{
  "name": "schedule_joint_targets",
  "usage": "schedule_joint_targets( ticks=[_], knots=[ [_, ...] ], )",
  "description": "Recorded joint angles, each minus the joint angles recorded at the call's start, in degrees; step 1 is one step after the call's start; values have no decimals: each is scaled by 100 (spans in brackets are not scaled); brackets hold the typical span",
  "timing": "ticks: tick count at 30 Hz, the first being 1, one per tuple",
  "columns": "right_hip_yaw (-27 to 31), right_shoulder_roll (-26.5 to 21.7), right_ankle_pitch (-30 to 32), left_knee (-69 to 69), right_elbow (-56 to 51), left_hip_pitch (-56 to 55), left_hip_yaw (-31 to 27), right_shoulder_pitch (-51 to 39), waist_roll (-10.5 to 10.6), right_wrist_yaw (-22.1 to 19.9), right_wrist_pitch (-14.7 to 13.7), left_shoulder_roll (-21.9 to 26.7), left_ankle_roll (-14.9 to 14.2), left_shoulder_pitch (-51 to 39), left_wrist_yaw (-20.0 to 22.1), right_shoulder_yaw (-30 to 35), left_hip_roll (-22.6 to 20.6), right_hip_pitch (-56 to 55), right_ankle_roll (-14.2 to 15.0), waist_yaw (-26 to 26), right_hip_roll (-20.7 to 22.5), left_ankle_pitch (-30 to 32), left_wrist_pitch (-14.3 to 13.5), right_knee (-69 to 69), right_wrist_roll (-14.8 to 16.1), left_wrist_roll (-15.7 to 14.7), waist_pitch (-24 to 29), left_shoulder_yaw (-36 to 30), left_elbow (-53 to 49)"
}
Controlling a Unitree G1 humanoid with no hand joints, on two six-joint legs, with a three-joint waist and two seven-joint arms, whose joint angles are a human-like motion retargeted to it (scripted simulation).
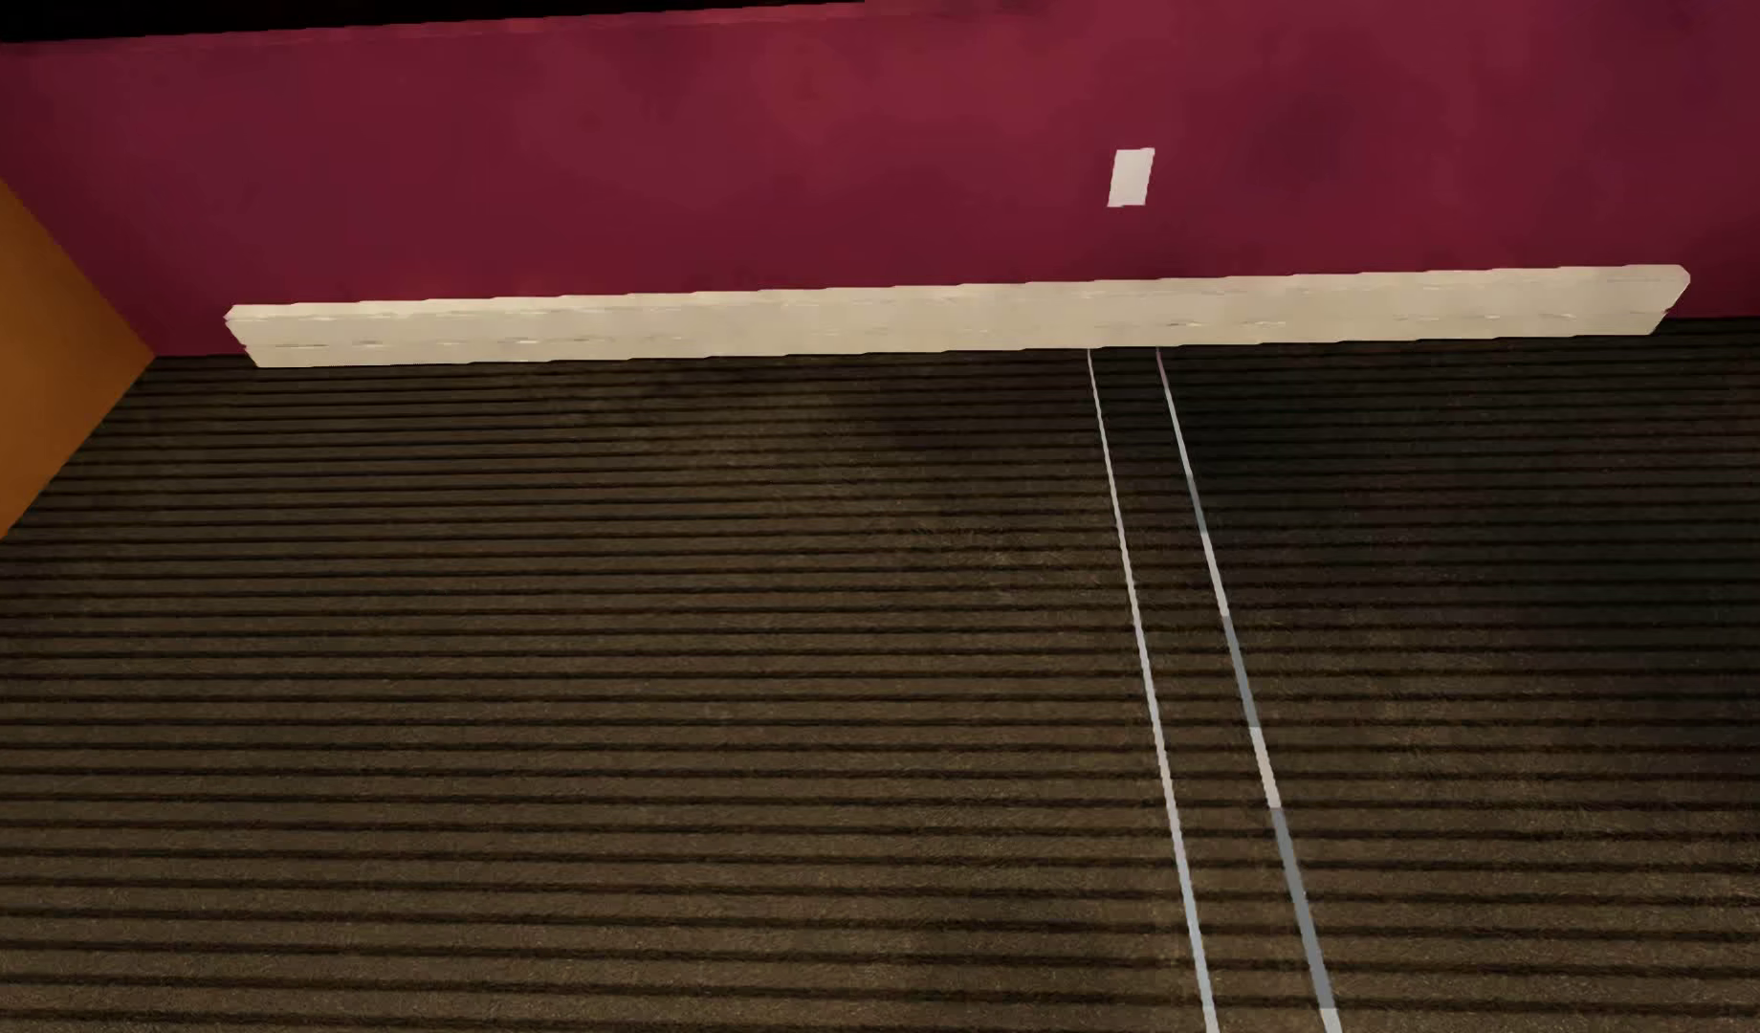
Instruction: Rest on the white chair
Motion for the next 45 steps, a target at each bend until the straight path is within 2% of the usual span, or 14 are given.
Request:
schedule_joint_targets(
  ticks=[9,14,18,24,27,28,31,33,35,36,38,40,44,45],
  knots=[
    [199,97,-749,89,-138,-79,-129,62,-30,56,-129,85,-114,8,-76,51,299,-1,-160,-58,367,187,36,584,-88,54,40,-85,-103],
    [-269,-83,-713,43,-300,-473,-369,129,90,227,-175,-54,-254,-178,-7,276,274,165,-200,129,330,525,-12,441,-268,158,149,89,-306],
    [-637,-366,-722,521,-433,-803,-228,175,160,198,-247,-160,-106,-166,-268,237,130,481,-451,305,295,382,-77,95,-321,578,346,237,-365],
    [-1119,-340,-815,640,-420,-870,85,307,116,160,-342,-22,-110,22,-397,54,580,1060,-991,312,229,300,-148,4,-422,677,435,614,-265],
    [-1365,-299,-604,428,-429,-853,435,200,101,117,-431,27,94,10,-381,125,646,1414,-1269,314,222,174,-331,-56,-539,868,554,782,-257],
    [-1363,-246,-891,535,-408,-1066,322,381,147,-238,-296,16,3,271,-510,42,463,1445,-821,365,262,-21,153,-232,-79,579,225,672,-451],
    [-1378,-196,-831,354,-494,-950,64,401,13,-474,-368,51,-2,386,-533,9,8,1452,-400,365,-188,478,85,560,154,618,187,408,-443],
    [-1380,-292,-504,193,-596,-602,178,450,31,-378,-332,64,277,455,-501,54,-253,1209,82,327,-633,449,74,1702,344,662,260,297,-510],
    [-1087,-230,-243,-172,-582,-182,165,346,33,-408,-277,149,569,438,-492,55,-409,577,225,197,-875,472,124,2997,342,609,346,346,-555],
    [-858,-145,-364,-344,-595,56,122,325,21,-485,-276,216,614,393,-480,50,-442,279,212,109,-791,479,165,3476,444,518,424,264,-555],
    [-363,-34,-804,-542,-611,405,32,310,14,-345,-278,311,667,323,-477,99,-502,-302,-262,-101,-332,406,207,3971,442,448,502,27,-546],
    [-25,32,-945,-357,-675,499,49,304,-47,-180,-306,412,711,179,-522,-35,-517,-1041,-49,-268,34,166,191,3995,188,462,546,-180,-589],
    [59,34,-958,-598,-573,1051,33,311,-84,-102,-305,438,733,-85,-501,-203,-610,-1801,-135,-426,620,-112,138,1989,92,475,566,-485,-777],
    [-17,11,-940,-632,-570,1213,60,339,-83,-59,-277,435,776,-134,-542,-292,-639,-1838,-304,-436,710,-227,150,1483,87,505,580,-540,-860]
  ],
)
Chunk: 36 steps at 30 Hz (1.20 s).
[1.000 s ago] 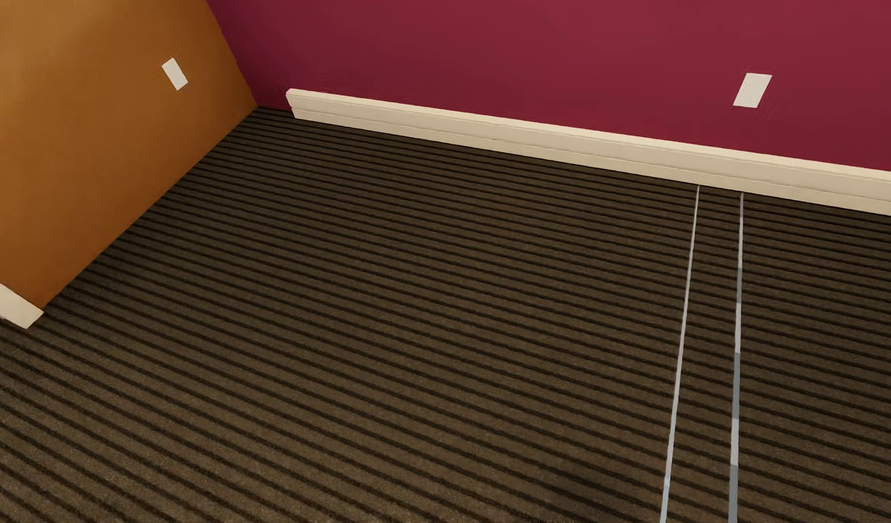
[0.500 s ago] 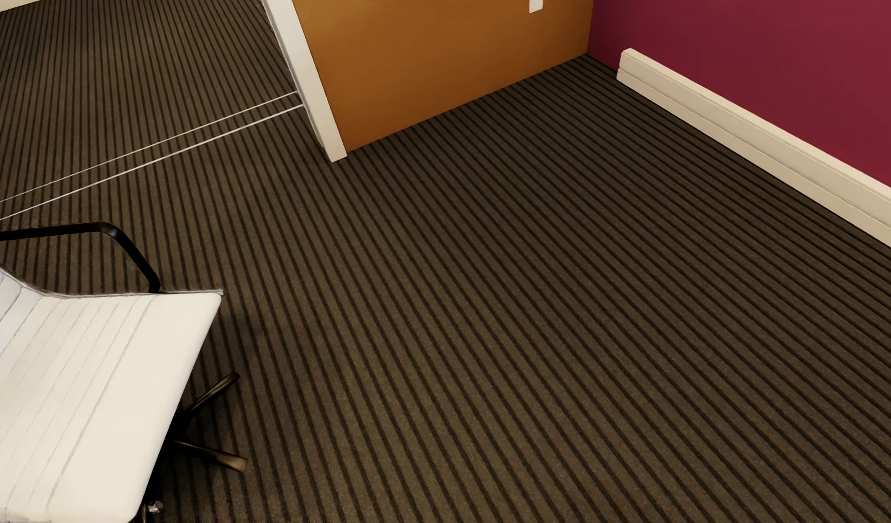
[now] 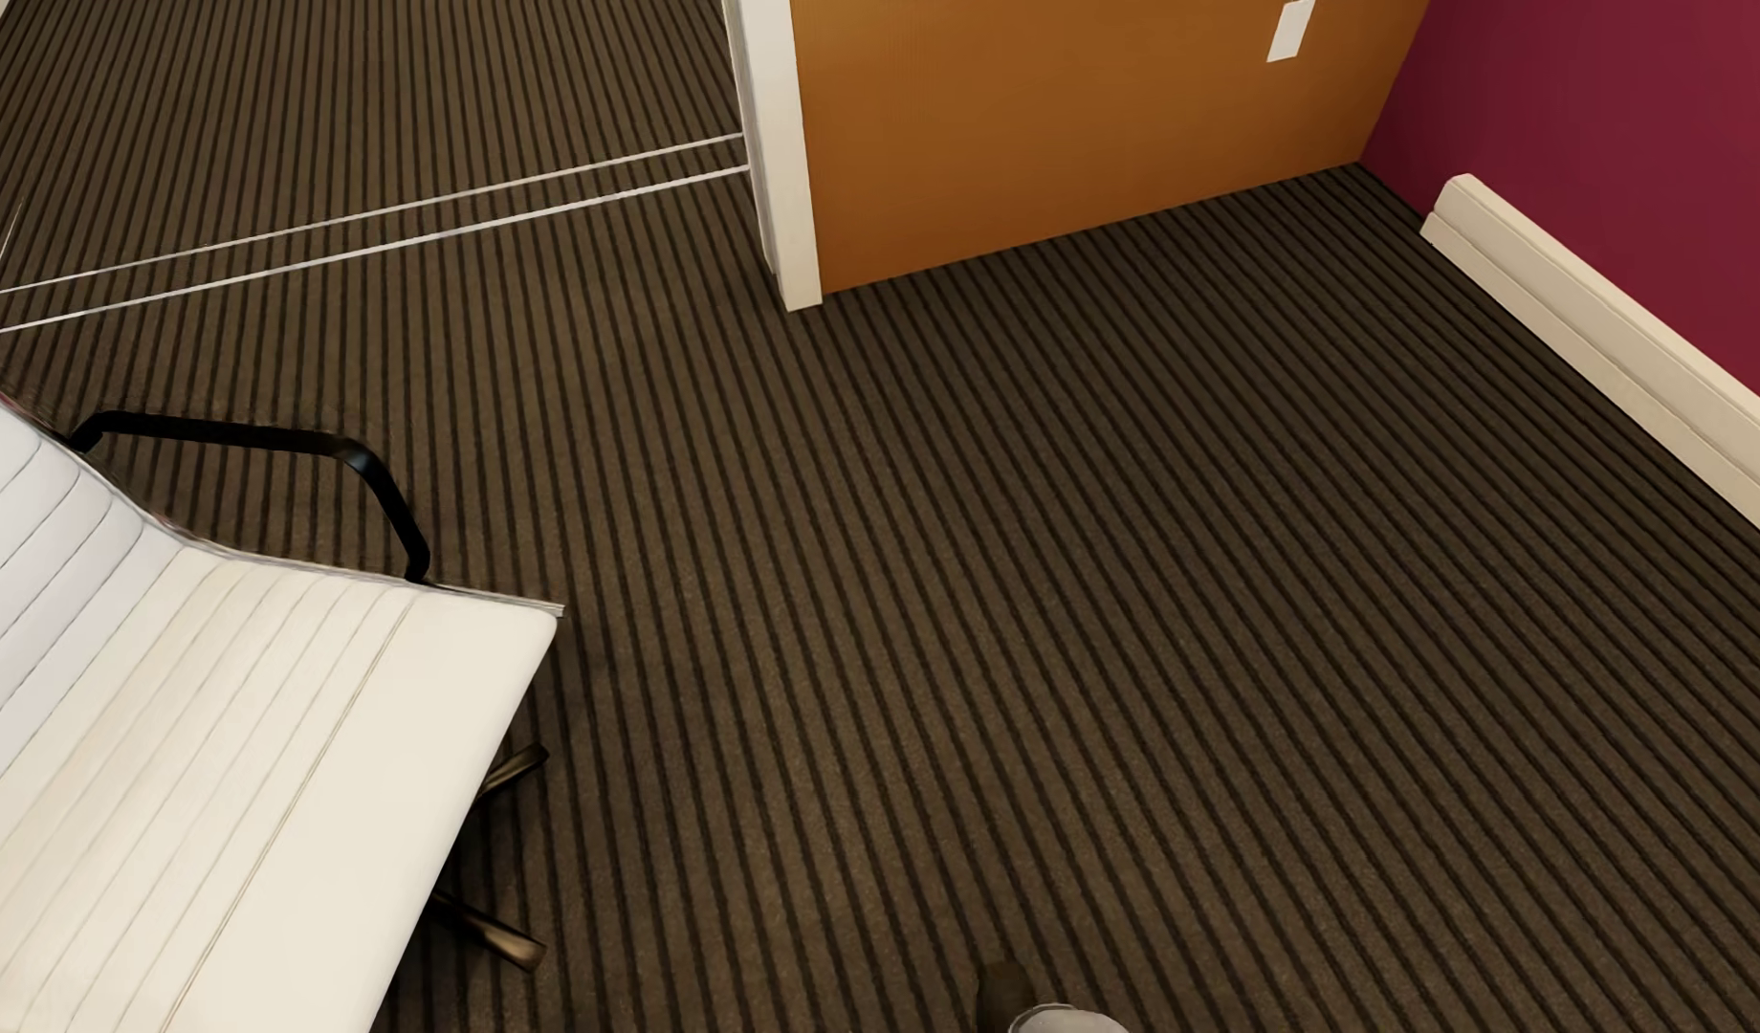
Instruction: Rest on the white chair
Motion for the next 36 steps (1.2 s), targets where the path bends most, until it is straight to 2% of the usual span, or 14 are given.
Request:
schedule_joint_targets(
  ticks=[4,5,7,8,9,12,15,20,25,27,29,30,31,36],
  knots=[
    [-227,-95,628,179,60,757,180,160,29,54,64,-19,48,129,-30,-232,-136,159,467,-23,0,-329,-71,-131,-6,130,-68,-12,-160],
    [-291,-118,718,627,20,714,268,254,79,132,84,-12,3,225,-71,-388,-83,385,224,-22,42,-456,-61,-269,-76,190,-178,56,-187],
    [-84,-84,765,2489,69,68,250,311,234,30,84,-46,-810,355,4,-322,285,672,52,31,229,-205,-58,-242,-58,122,-293,175,-36],
    [-150,-85,794,3614,9,-337,313,381,293,101,108,-29,-1693,396,-126,-334,578,1007,-169,122,289,653,-59,-436,-117,115,-283,136,28],
    [-239,-113,807,4607,-82,-786,366,356,335,167,104,-8,-1749,334,-230,-372,825,1316,-396,215,299,855,-44,-553,-198,201,-169,214,29],
    [-184,-86,731,5326,-140,-2019,-116,194,248,-80,64,-22,-1325,343,-103,-216,1013,1748,-391,459,60,589,21,-692,-213,343,-121,276,21],
    [-157,-97,581,3979,-308,-2486,-389,34,197,-175,-98,-58,-738,343,-47,-25,1162,1886,-163,624,-361,434,20,-593,-155,432,-68,403,-2],
    [335,100,578,2145,-504,-2063,-952,69,90,-421,1,57,-994,643,265,272,1603,1297,282,557,-986,1230,235,136,-224,142,-218,609,-139],
    [730,88,2285,2099,-579,-1422,-435,-197,94,-627,-23,77,-687,510,682,224,1172,449,700,363,-1375,-638,93,-596,-54,-183,-122,623,-157],
    [657,90,1951,2168,-565,-1503,-254,-300,96,-657,-9,65,-482,358,844,426,930,183,896,353,-1240,-644,139,-625,-72,-220,7,639,-135],
    [630,107,854,1872,-522,-1448,-171,-479,67,-594,9,127,-259,367,948,632,727,-44,542,270,-858,-483,130,194,-260,-297,130,746,-278],
    [500,107,440,1588,-462,-1305,-72,-599,122,-686,-150,66,-538,277,1219,936,690,65,278,237,-697,-285,-276,538,-217,-179,323,632,-163],
    [330,76,190,1371,-496,-1269,18,-649,133,-625,-169,30,-523,246,1152,905,642,156,133,216,-574,-165,-254,816,-278,-89,362,622,-124],
    [-1,-62,-161,1048,-470,-1535,161,-871,96,-430,-167,-186,-316,20,796,944,461,837,-219,283,-216,-1,-197,1079,-378,69,386,650,18]
  ],
)
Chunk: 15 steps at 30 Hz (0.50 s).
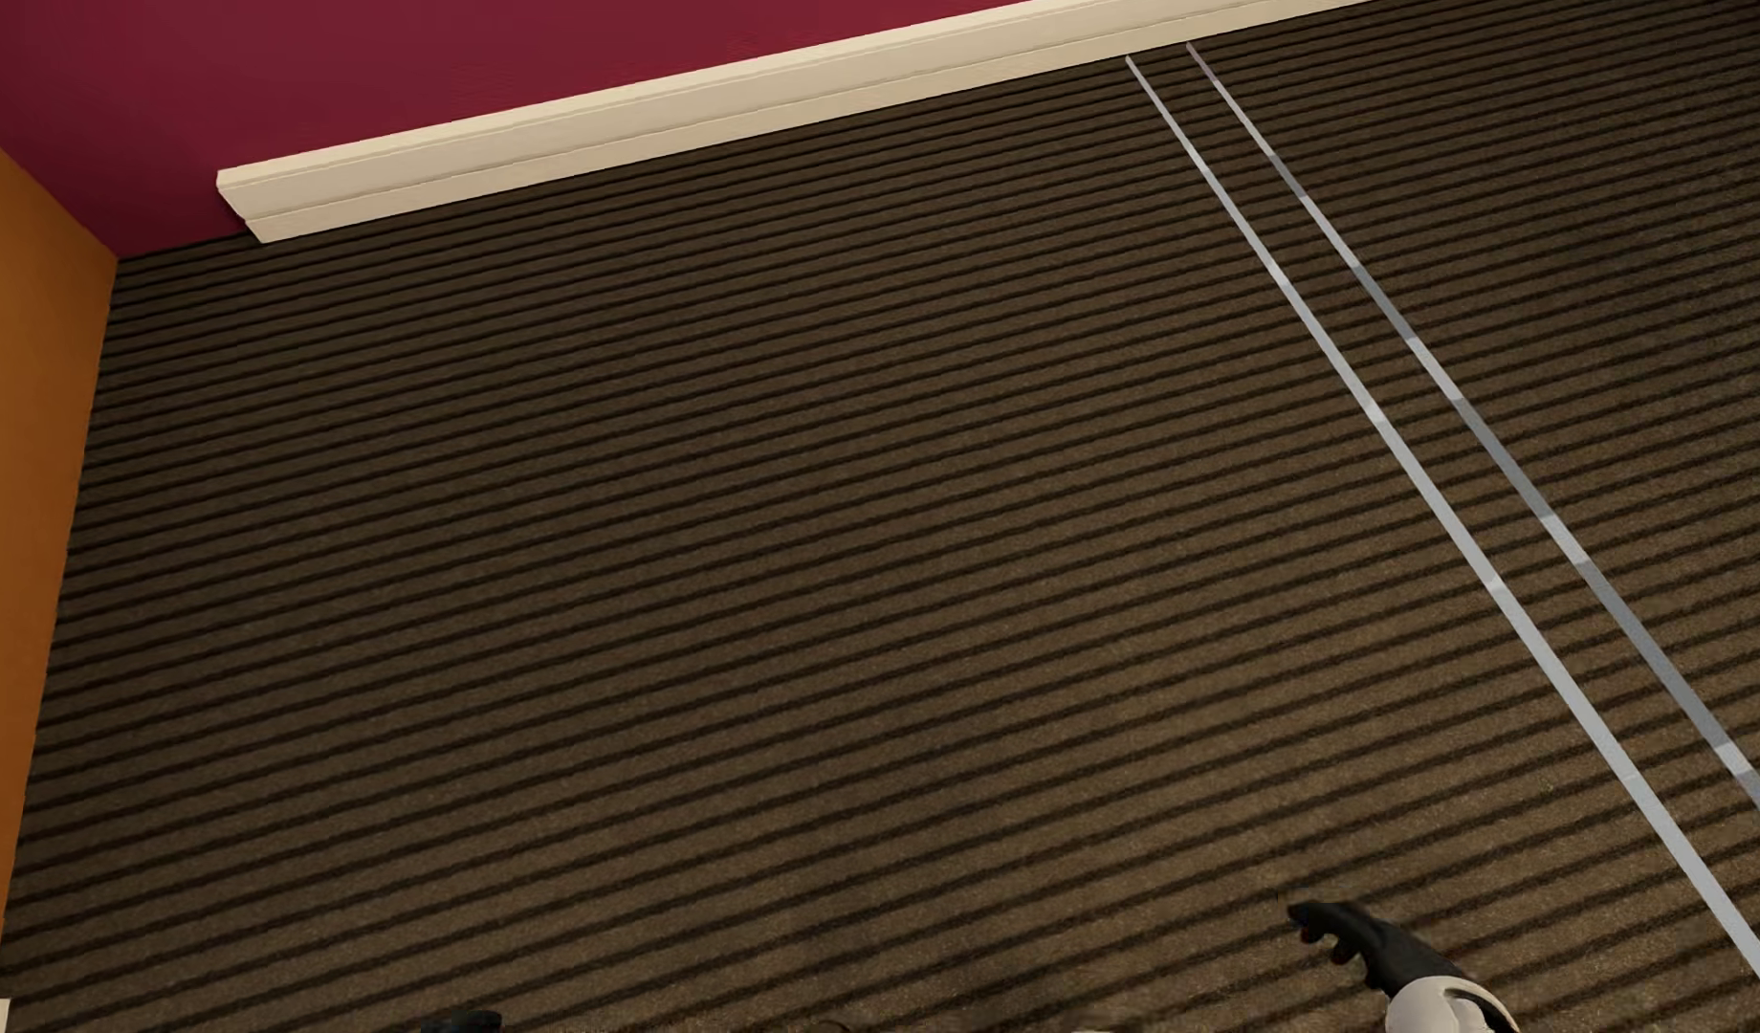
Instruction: Rest on the white chair
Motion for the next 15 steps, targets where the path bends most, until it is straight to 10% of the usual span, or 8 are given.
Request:
schedule_joint_targets(
  ticks=[7,15],
  knots=[
    [-66,96,184,436,-31,-404,93,-265,-200,-39,60,64,56,-150,144,85,19,589,-128,124,148,-23,-111,-1288,-55,14,168,-86,-197],
    [154,-67,-194,2759,-271,-1753,-661,-717,-165,-25,125,143,-102,-683,-174,221,133,-549,-49,157,270,-404,71,218,-187,297,643,-259,-536]
  ],
)
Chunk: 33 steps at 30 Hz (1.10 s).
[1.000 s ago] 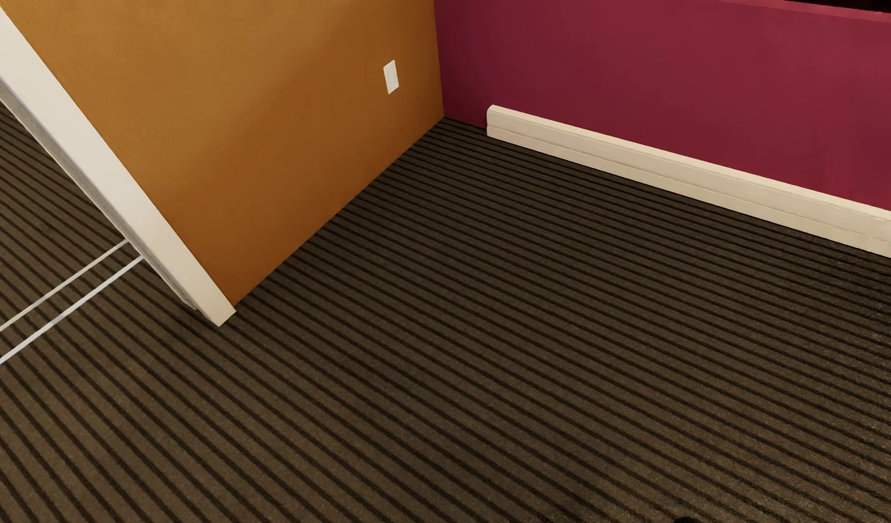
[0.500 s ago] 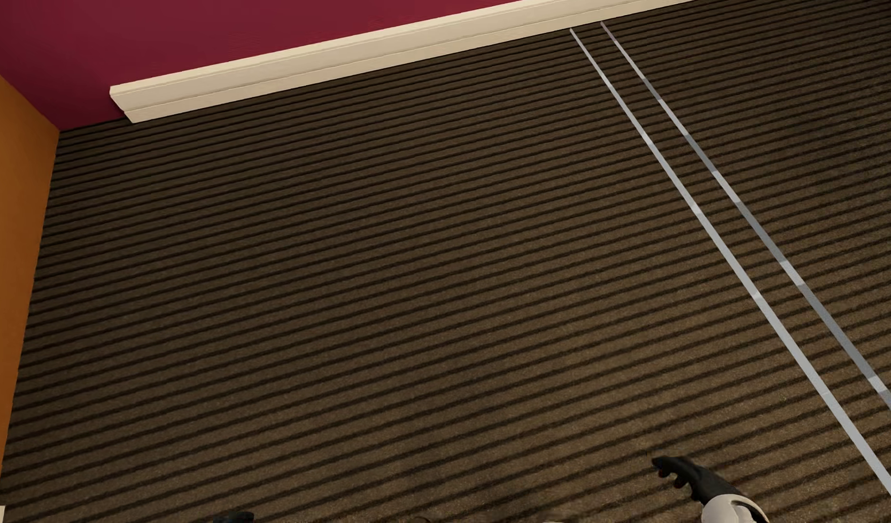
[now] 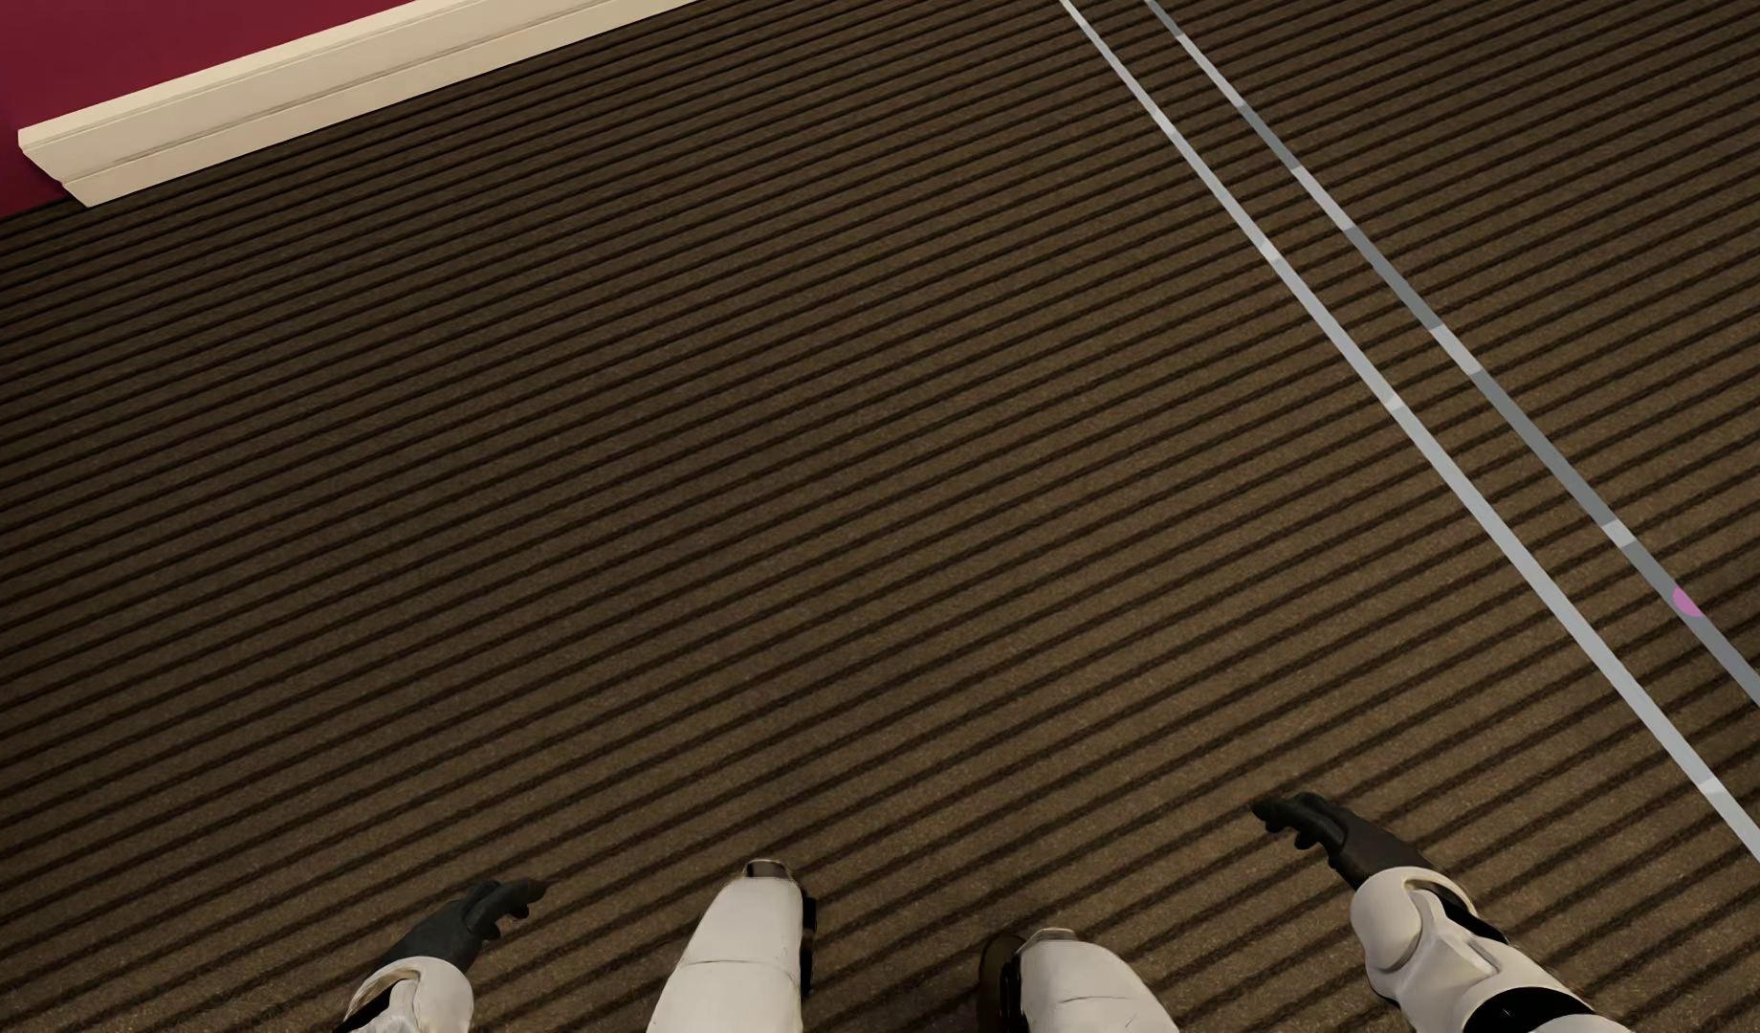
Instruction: Rest on the white chair
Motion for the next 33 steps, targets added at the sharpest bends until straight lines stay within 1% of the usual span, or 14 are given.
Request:
schedule_joint_targets(
  ticks=[2,4,5,6,7,8,10,14,19,24,27,29,31,33],
  knots=[
    [37,-45,-113,279,-58,-198,19,-259,70,-3,-1,-37,-89,-215,6,106,-23,-478,86,-57,-52,44,1,545,-13,43,156,-14,-54],
    [153,-11,-299,304,-88,-357,64,-567,108,-89,-96,-15,203,-452,55,183,-37,-987,-54,-149,-18,-321,-37,1171,-31,133,309,-4,-154],
    [234,-7,-418,655,-146,-656,-2,-703,107,-86,-87,-5,249,-610,3,178,-83,-1300,-73,-162,-19,-398,-16,1564,-41,189,397,-48,-199],
    [268,-15,-517,1026,-189,-936,-46,-859,137,-135,-144,-14,202,-806,-53,245,-87,-1520,-97,-171,-21,-492,-60,1871,-32,291,539,-73,-211],
    [353,86,-703,1381,-176,-1316,-175,-861,54,3,-33,43,412,-798,88,-51,-39,-1919,-176,-134,4,-606,178,2238,-22,-140,388,-179,-353],
    [371,149,-786,1682,-145,-1555,-166,-993,34,-38,-30,60,447,-933,104,-23,-14,-2183,-170,-133,-6,-732,199,2552,-3,-125,460,-175,-387],
    [428,244,-934,2201,-136,-2062,-274,-1232,20,-82,-34,95,449,-1191,114,21,-14,-2672,-129,-145,-20,-890,226,3045,80,-132,555,-261,-461],
    [499,332,-1023,3037,-225,-2880,-407,-1658,22,-57,-29,156,387,-1666,128,125,61,-3429,-20,-160,-40,-1059,258,3774,14,-106,768,-482,-546],
    [653,366,-1119,3841,-394,-3661,-563,-2153,-47,-127,-33,172,376,-2277,182,347,41,-4238,-30,-173,22,-1215,302,4550,21,-192,1078,-729,-517],
    [750,351,-1326,4626,-543,-4361,-748,-2564,-22,-78,-22,166,441,-2813,119,443,-23,-4905,15,-182,29,-1323,372,5332,-52,-163,1334,-965,-482],
    [795,379,-1312,4979,-537,-4723,-864,-2897,8,-164,-28,140,533,-3209,232,620,-123,-5254,61,-176,84,-1294,385,5660,-12,-290,1554,-1105,-421],
    [823,433,-1256,5146,-559,-4865,-882,-3030,29,-197,-18,115,488,-3344,251,736,-89,-5414,96,-188,70,-1235,391,5827,-25,-302,1655,-1116,-412],
    [840,456,-1146,5317,-641,-4880,-875,-2992,59,-232,-29,59,497,-3327,263,758,-103,-5445,141,-183,40,-1157,380,5998,-35,-307,1715,-1135,-420],
    [839,515,-1005,5475,-696,-4842,-865,-2826,61,-210,-3,8,512,-3232,152,675,-94,-5427,186,-170,3,-1085,420,6142,-81,-221,1706,-1066,-430]
  ],
)
